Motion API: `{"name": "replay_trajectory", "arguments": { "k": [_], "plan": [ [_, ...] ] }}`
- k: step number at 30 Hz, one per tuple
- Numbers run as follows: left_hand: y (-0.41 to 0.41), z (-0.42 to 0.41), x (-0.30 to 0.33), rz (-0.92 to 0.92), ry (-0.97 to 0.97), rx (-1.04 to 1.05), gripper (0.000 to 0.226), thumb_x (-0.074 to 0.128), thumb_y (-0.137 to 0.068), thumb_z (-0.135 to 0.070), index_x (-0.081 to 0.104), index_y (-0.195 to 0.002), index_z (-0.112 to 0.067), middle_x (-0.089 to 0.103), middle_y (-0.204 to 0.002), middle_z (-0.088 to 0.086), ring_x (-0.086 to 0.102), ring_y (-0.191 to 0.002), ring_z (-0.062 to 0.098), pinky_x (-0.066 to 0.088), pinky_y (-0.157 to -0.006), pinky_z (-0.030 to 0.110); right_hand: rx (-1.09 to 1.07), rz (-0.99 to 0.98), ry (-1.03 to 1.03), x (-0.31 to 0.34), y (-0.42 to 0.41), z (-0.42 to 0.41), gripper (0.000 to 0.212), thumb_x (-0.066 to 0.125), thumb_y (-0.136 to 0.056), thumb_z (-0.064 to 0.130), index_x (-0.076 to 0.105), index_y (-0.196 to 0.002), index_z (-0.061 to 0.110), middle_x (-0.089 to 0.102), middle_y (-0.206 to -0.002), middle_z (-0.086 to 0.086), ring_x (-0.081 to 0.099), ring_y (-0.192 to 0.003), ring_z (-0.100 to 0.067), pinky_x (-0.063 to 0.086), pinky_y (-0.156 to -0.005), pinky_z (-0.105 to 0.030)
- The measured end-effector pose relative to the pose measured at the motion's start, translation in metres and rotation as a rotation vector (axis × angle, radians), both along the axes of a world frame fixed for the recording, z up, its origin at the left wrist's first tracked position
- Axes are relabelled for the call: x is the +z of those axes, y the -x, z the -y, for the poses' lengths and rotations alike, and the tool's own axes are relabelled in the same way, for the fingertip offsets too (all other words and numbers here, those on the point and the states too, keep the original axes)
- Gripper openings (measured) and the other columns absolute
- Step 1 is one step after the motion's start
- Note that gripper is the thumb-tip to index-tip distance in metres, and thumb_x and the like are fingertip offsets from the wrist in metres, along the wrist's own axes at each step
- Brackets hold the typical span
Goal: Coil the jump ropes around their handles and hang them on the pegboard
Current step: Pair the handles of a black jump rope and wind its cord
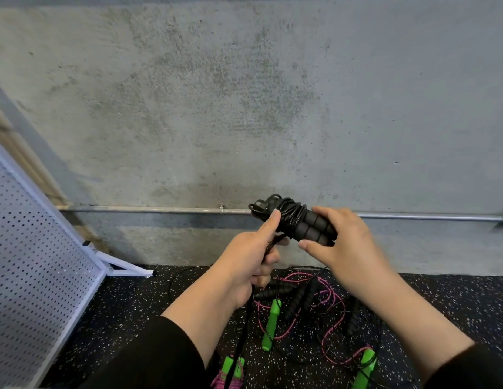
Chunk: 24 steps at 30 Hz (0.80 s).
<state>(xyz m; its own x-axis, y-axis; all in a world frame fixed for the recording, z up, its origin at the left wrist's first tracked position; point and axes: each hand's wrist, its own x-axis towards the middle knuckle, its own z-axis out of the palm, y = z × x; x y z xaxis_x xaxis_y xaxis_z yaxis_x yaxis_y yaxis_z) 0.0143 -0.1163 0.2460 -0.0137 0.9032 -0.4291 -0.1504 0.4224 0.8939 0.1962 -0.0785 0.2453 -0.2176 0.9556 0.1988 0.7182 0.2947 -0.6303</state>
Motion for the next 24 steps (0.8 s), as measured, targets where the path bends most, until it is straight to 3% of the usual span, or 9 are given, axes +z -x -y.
{"name": "replay_trajectory", "arguments": {
  "k": [3, 7, 9, 11, 13, 14, 18, 21, 24],
  "plan": [
    [0.000, -0.001, -0.002, 0.025, 0.006, 0.032, 0.053, 0.061, -0.087, -0.072, 0.072, -0.075, -0.021, 0.037, -0.059, -0.004, 0.019, -0.045, 0.009, 0.011, -0.050, 0.027, 0.025, 0.069, -0.101, 0.001, 0.007, 0.008, 0.065, 0.084, -0.078, 0.039, 0.053, -0.134, 0.031, 0.049, -0.116, 0.010, 0.045, -0.116, -0.014, 0.039, -0.094, -0.028],
    [-0.001, -0.003, -0.005, 0.005, -0.013, 0.064, 0.050, 0.065, -0.087, -0.065, 0.062, -0.098, -0.017, 0.040, -0.058, -0.005, 0.022, -0.044, 0.007, 0.015, -0.044, 0.024, 0.069, 0.125, -0.144, -0.001, 0.012, 0.013, 0.062, 0.084, -0.077, 0.042, 0.051, -0.128, 0.032, 0.045, -0.112, 0.012, 0.043, -0.110, -0.011, 0.046, -0.091, -0.034],
    [0.000, -0.003, -0.006, 0.017, -0.032, 0.082, 0.047, 0.066, -0.089, -0.061, 0.060, -0.102, -0.016, 0.041, -0.058, -0.006, 0.022, -0.044, 0.007, 0.017, -0.041, 0.022, 0.113, 0.063, -0.108, 0.000, 0.010, 0.013, 0.056, 0.082, -0.078, 0.044, 0.053, -0.126, 0.034, 0.047, -0.111, 0.013, 0.045, -0.107, -0.007, 0.043, -0.091, -0.026],
    [0.002, -0.005, -0.006, 0.034, -0.057, 0.096, 0.043, 0.065, -0.091, -0.057, 0.058, -0.102, -0.016, 0.040, -0.058, -0.006, 0.022, -0.044, 0.007, 0.018, -0.039, 0.021, 0.128, -0.129, 0.011, 0.003, 0.008, 0.011, 0.036, 0.074, -0.083, 0.047, 0.058, -0.115, 0.038, 0.052, -0.109, 0.017, 0.049, -0.099, 0.002, 0.038, -0.085, -0.015],
    [0.003, -0.005, -0.004, 0.029, -0.086, 0.087, 0.040, 0.065, -0.093, -0.054, 0.055, -0.101, -0.016, 0.038, -0.059, -0.006, 0.020, -0.045, 0.007, 0.017, -0.041, 0.021, 0.110, -0.337, 0.118, 0.005, 0.007, 0.008, 0.011, 0.063, -0.094, 0.043, 0.064, -0.104, 0.039, 0.062, -0.103, 0.016, 0.057, -0.091, 0.003, 0.040, -0.079, -0.016],
    [0.003, -0.005, -0.005, 0.027, -0.097, 0.080, 0.040, 0.064, -0.094, -0.053, 0.052, -0.101, -0.016, 0.038, -0.059, -0.006, 0.020, -0.046, 0.008, 0.017, -0.041, 0.022, 0.102, -0.426, 0.165, 0.005, 0.007, 0.007, 0.010, 0.058, -0.099, 0.038, 0.067, -0.103, 0.037, 0.067, -0.099, 0.013, 0.060, -0.087, 0.002, 0.043, -0.078, -0.020],
    [-0.003, -0.003, -0.005, 0.066, -0.109, 0.067, 0.038, 0.060, -0.097, -0.053, 0.050, -0.099, -0.016, 0.038, -0.060, -0.005, 0.020, -0.044, 0.008, 0.018, -0.040, 0.021, 0.010, -0.779, 0.465, 0.001, 0.009, 0.007, 0.018, 0.054, -0.104, 0.034, 0.071, -0.108, 0.028, 0.072, -0.110, -0.009, 0.068, -0.090, -0.018, 0.056, -0.088, -0.046],
    [-0.003, -0.004, -0.005, 0.070, -0.153, 0.063, 0.038, 0.059, -0.098, -0.051, 0.046, -0.100, -0.016, 0.036, -0.062, -0.005, 0.020, -0.044, 0.007, 0.020, -0.041, 0.021, 0.020, -0.931, 0.866, 0.004, 0.008, 0.008, 0.039, 0.054, -0.100, 0.048, 0.070, -0.118, 0.017, 0.074, -0.112, -0.016, 0.071, -0.079, -0.030, 0.062, -0.074, -0.042],
    [0.001, -0.005, -0.004, 0.064, -0.172, 0.060, 0.037, 0.058, -0.099, -0.050, 0.045, -0.100, -0.016, 0.035, -0.063, -0.006, 0.019, -0.045, 0.007, 0.019, -0.043, 0.021, 0.105, -0.940, 1.002, 0.006, 0.007, 0.009, 0.052, 0.056, -0.094, 0.052, 0.069, -0.120, 0.009, 0.071, -0.101, -0.022, 0.061, -0.064, -0.025, 0.056, -0.057, -0.032]
  ]
}}
